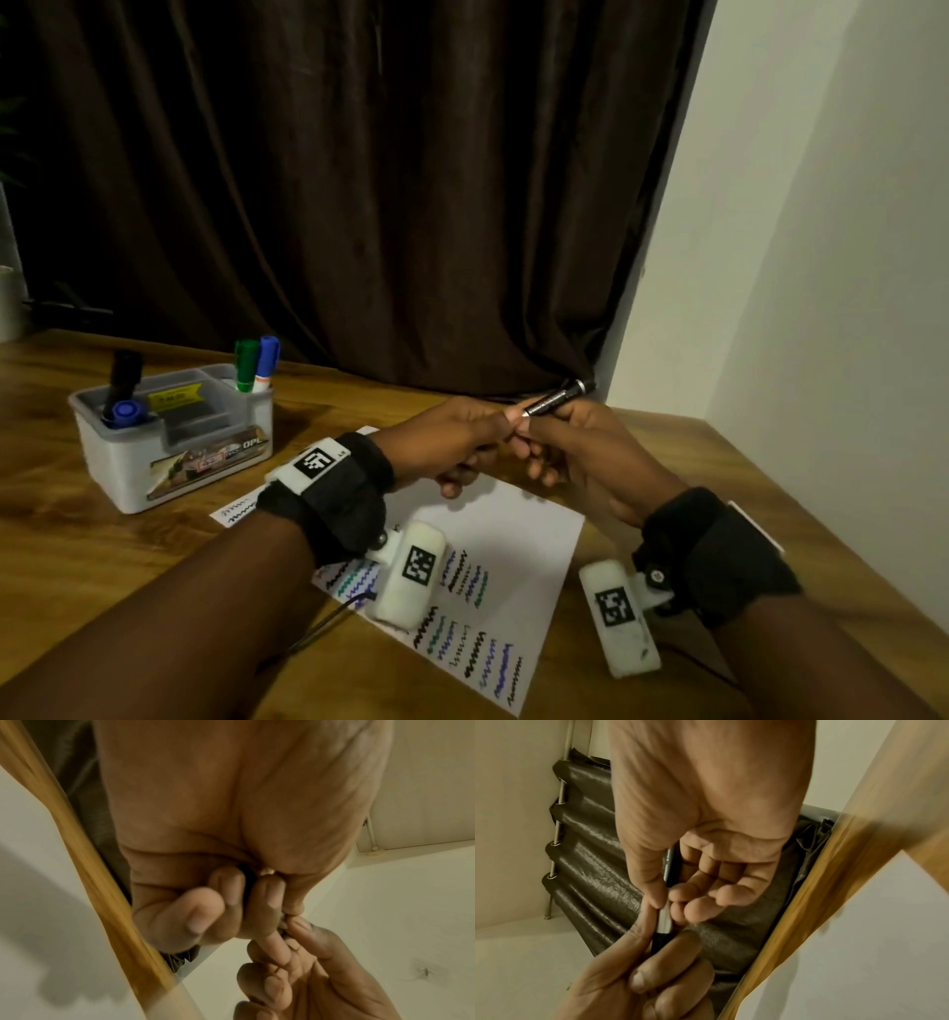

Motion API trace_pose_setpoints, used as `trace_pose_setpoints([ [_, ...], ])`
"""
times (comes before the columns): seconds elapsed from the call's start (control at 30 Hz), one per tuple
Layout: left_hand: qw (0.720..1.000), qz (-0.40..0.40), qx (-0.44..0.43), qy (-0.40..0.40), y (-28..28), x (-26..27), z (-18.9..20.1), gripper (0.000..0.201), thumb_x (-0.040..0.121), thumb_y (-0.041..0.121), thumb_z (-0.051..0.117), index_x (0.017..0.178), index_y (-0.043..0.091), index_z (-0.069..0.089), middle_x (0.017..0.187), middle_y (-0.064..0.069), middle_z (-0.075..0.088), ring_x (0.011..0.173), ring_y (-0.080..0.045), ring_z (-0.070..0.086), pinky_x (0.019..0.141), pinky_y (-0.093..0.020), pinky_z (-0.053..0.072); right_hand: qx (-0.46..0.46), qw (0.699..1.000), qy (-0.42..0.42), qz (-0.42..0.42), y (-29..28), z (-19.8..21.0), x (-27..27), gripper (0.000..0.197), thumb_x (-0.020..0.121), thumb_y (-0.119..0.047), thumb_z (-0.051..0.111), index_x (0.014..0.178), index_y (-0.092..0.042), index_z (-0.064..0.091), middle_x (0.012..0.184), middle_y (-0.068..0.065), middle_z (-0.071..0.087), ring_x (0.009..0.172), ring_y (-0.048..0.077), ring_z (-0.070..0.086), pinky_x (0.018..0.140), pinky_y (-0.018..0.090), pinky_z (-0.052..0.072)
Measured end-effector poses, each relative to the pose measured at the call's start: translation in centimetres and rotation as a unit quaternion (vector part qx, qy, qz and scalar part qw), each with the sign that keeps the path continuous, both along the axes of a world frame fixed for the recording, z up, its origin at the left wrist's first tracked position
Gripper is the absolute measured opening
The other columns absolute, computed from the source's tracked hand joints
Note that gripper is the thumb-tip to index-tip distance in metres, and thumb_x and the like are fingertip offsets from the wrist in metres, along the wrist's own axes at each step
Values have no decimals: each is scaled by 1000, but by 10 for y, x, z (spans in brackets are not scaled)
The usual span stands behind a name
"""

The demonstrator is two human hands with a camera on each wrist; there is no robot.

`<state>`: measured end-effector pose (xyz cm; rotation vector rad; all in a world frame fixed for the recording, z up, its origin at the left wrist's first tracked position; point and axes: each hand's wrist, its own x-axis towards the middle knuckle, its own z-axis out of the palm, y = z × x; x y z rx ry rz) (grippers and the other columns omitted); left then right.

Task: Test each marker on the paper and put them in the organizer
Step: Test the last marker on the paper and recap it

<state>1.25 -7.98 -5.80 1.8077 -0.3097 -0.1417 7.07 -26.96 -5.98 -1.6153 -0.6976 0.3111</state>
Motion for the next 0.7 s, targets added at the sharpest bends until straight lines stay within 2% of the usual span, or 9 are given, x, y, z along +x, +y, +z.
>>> trace_pose_setpoints([
  [0.07,1000,-8,-5,0,0,0,0,39,105,43,41,87,22,68,61,3,37,49,-10,28,49,-27,27,-6,1000,-7,0,-1,0,1,10,97,-19,68,99,-17,77,76,6,68,61,17,60,55,29,42],
  [0.13,1000,-13,-7,-2,1,0,-2,44,106,39,42,74,32,70,66,1,41,51,-10,29,49,-27,26,-11,1000,-13,-5,-1,0,2,14,97,-14,67,108,-12,75,76,5,69,61,16,62,55,27,45],
  [0.2,1000,-9,-11,2,2,0,-3,47,106,37,42,69,34,69,67,2,39,51,-10,28,48,-26,25,-15,1000,-18,-6,-1,0,2,16,97,-13,67,111,-10,74,77,4,70,62,16,63,55,27,46],
  [0.33,1000,9,-16,-9,1,1,-1,33,106,38,41,85,26,63,65,3,34,52,-11,20,46,-24,16,-14,1000,-15,-11,1,3,1,13,99,-16,65,91,-14,75,73,2,69,61,16,62,57,28,47],
  [0.4,1000,14,-11,-18,0,2,0,28,106,40,41,99,20,59,65,1,34,51,-11,20,46,-22,15,-7,1000,-11,-12,1,4,1,15,99,-16,64,89,-11,74,70,1,68,61,16,62,59,29,49],
  [0.5,1000,19,1,-17,0,2,1,28,105,42,42,110,19,57,64,2,35,50,-10,22,43,-19,19,3,1000,-3,-12,1,4,0,13,100,-16,63,95,-10,74,69,0,66,62,18,62,60,29,49],
  [0.63,999,34,11,-25,0,1,1,36,105,46,41,114,14,56,60,3,33,48,-10,20,43,-20,18,24,1000,11,-16,1,4,0,20,102,-17,60,116,-9,71,72,2,65,62,18,62,61,30,49],
  [0.7,999,40,16,-33,-1,0,2,39,104,46,42,113,12,57,61,2,31,49,-11,19,44,-21,18,30,999,13,-17,1,5,0,22,102,-16,60,120,-9,70,73,1,66,62,18,62,60,30,50],
])
